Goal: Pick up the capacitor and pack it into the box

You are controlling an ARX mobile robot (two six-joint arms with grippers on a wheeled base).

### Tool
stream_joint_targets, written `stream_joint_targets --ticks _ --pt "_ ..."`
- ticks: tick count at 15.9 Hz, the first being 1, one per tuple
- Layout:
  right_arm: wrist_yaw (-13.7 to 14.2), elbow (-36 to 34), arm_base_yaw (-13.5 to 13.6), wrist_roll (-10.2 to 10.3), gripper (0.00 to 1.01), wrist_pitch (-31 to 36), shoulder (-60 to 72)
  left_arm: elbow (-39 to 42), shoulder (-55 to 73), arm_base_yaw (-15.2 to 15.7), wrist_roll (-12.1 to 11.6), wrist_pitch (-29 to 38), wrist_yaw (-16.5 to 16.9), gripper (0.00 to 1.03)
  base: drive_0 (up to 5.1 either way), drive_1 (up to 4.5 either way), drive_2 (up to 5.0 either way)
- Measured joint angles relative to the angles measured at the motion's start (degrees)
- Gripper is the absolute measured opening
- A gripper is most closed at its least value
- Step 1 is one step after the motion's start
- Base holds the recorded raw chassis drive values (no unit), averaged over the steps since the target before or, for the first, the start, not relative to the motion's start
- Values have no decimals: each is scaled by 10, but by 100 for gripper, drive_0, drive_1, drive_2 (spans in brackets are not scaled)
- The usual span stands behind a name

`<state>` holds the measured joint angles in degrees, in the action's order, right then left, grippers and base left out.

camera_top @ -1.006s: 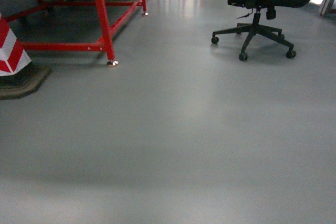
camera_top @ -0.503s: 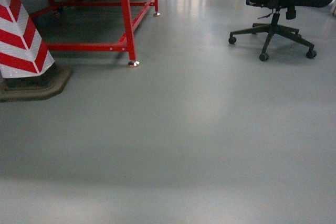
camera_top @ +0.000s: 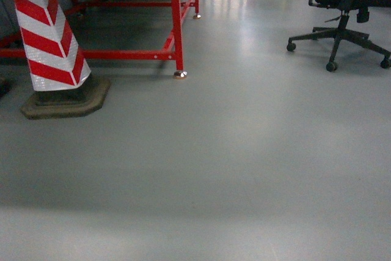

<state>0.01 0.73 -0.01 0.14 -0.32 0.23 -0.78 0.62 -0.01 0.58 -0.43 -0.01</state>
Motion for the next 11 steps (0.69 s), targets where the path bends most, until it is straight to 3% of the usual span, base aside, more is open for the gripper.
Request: stream_joint_targets --ticks 11 --pt "0 0 0 0 98 1 0 0 0 0 0 1 -1 44 -505 236 236"
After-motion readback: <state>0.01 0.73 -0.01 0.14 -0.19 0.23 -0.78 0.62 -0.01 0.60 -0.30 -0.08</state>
